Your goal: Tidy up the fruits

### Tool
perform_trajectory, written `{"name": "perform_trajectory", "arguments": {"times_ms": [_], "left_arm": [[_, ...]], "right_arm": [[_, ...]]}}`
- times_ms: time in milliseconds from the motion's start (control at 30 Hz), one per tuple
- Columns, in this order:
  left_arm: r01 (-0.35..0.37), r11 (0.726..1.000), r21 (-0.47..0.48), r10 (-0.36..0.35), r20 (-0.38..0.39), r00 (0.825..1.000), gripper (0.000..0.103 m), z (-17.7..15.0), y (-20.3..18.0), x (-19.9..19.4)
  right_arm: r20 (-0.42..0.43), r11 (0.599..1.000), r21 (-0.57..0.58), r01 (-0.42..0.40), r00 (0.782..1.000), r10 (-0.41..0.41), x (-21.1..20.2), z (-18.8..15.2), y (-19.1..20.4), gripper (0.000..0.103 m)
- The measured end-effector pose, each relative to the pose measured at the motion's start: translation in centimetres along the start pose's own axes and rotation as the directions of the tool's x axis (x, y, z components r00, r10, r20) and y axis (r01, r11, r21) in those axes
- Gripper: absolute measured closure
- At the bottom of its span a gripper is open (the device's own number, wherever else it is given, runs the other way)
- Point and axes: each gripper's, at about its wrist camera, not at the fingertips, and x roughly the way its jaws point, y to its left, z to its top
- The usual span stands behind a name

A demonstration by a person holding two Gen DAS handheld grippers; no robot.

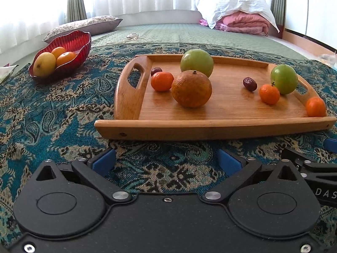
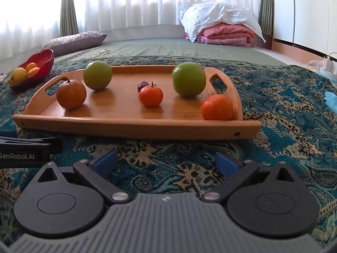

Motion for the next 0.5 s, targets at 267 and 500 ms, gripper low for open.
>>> {"name": "perform_trajectory", "arguments": {"times_ms": [267, 500], "left_arm": [[0.015, 1.0, -0.01, -0.015, 0.009, 1.0, 0.0, -0.35, 0.31, 0.12], [0.019, 1.0, -0.016, -0.019, 0.019, 1.0, 0.0, -0.54, 0.44, 0.05]], "right_arm": [[-0.004, 1.0, -0.011, 0.012, 1.0, -0.012, 0.0, -0.1, 0.22, 0.0], [-0.002, 1.0, -0.014, 0.016, 1.0, -0.016, -0.04, -0.14, 0.29, 0.0]]}}
